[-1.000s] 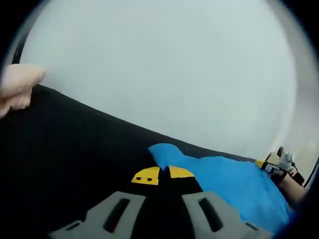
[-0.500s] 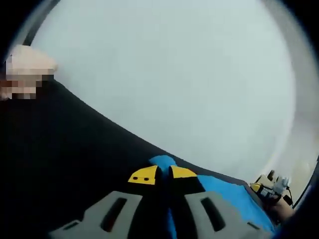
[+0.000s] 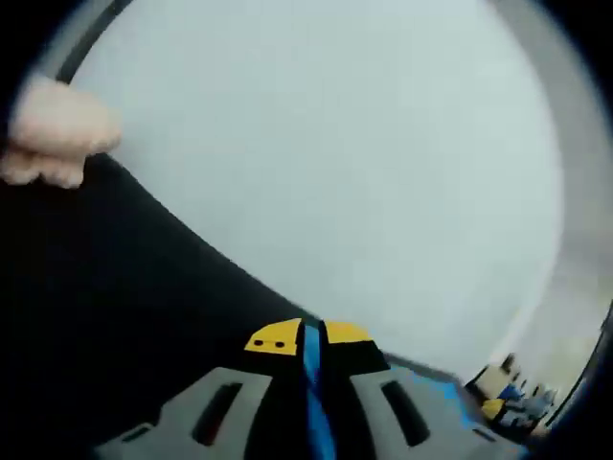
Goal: Spread out the cloth and fold it
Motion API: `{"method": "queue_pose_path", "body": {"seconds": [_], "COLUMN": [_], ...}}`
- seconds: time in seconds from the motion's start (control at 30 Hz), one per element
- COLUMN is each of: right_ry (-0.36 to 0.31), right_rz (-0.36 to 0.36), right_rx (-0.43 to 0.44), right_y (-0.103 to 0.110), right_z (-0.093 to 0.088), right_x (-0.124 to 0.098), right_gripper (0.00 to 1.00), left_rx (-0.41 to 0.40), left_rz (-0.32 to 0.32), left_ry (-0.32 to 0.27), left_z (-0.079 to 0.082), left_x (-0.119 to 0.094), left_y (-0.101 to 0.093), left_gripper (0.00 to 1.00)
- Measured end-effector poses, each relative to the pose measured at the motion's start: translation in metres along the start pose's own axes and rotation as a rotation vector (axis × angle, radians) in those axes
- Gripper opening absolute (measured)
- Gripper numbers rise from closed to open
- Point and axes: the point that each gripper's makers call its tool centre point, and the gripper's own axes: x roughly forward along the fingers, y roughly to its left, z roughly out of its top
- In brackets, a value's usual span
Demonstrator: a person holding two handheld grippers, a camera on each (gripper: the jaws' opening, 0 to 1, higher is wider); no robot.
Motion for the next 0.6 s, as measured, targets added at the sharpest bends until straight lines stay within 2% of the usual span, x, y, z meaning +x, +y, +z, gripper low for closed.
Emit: {"method": "queue_pose_path", "body": {"seconds": [0.03,0.07,0.1,0.13,0.17,0.2,0.23,0.27,0.3,0.37,0.4,0.43,0.47,0.5,0.53,0.57,0.6], "right_ry": [-0.009,-0.024,-0.051,-0.086,-0.094,-0.104,-0.123,-0.133,-0.138,-0.150,-0.145,-0.135,-0.139,-0.156,-0.174,-0.197,-0.196], "right_rz": [0.007,0.008,0.015,0.032,0.084,0.090,0.100,0.113,0.133,0.200,0.248,0.297,0.329,0.382,0.394,0.419,0.423], "right_rx": [-0.020,-0.044,-0.058,-0.073,-0.009,0.000,0.001,0.001,0.009,-0.017,-0.034,-0.047,-0.048,-0.073,-0.062,-0.043,0.002], "right_y": [0.003,0.005,0.006,0.011,0.007,-0.003,-0.003,0.002,0.004,0.026,0.035,0.055,0.064,0.084,0.091,0.104,0.110], "right_z": [0.007,0.014,0.021,0.032,0.034,0.036,0.039,0.039,0.037,0.034,0.028,0.019,0.012,0.004,0.000,-0.004,-0.008], "right_x": [-0.008,-0.018,-0.028,-0.043,-0.051,-0.055,-0.066,-0.074,-0.081,-0.100,-0.108,-0.129,-0.141,-0.167,-0.181,-0.204,-0.217], "right_gripper": [0.08,0.09,0.11,0.12,0.13,0.13,0.13,0.13,0.14,0.15,0.16,0.16,0.16,0.16,0.16,0.16,0.16], "left_rx": [-0.051,-0.052,-0.087,-0.040,0.022,0.030,0.025,0.028,0.051,0.187,0.293,0.373,0.437,0.461,0.486,0.474,0.461], "left_rz": [-0.009,-0.020,-0.008,-0.025,-0.061,-0.075,-0.127,-0.143,-0.151,-0.142,-0.166,-0.188,-0.198,-0.214,-0.219,-0.215,-0.226], "left_ry": [0.013,0.048,0.067,0.072,0.088,0.124,0.197,0.220,0.275,0.369,0.409,0.440,0.498,0.543,0.592,0.615,0.593], "left_z": [0.000,0.000,0.000,0.007,0.013,0.019,0.024,0.023,0.022,0.008,-0.002,-0.010,-0.026,-0.037,-0.048,-0.056,-0.063], "left_x": [-0.009,-0.011,-0.020,-0.035,-0.051,-0.055,-0.066,-0.074,-0.094,-0.141,-0.171,-0.192,-0.226,-0.248,-0.273,-0.291,-0.313], "left_y": [-0.004,-0.006,-0.008,-0.016,-0.029,-0.032,-0.042,-0.046,-0.051,-0.053,-0.055,-0.055,-0.053,-0.052,-0.050,-0.049,-0.054], "left_gripper": [0.06,0.06,0.05,0.04,0.04,0.04,0.04,0.06,0.07,0.07,0.07,0.07,0.07,0.08,0.09,0.11,0.12]}}
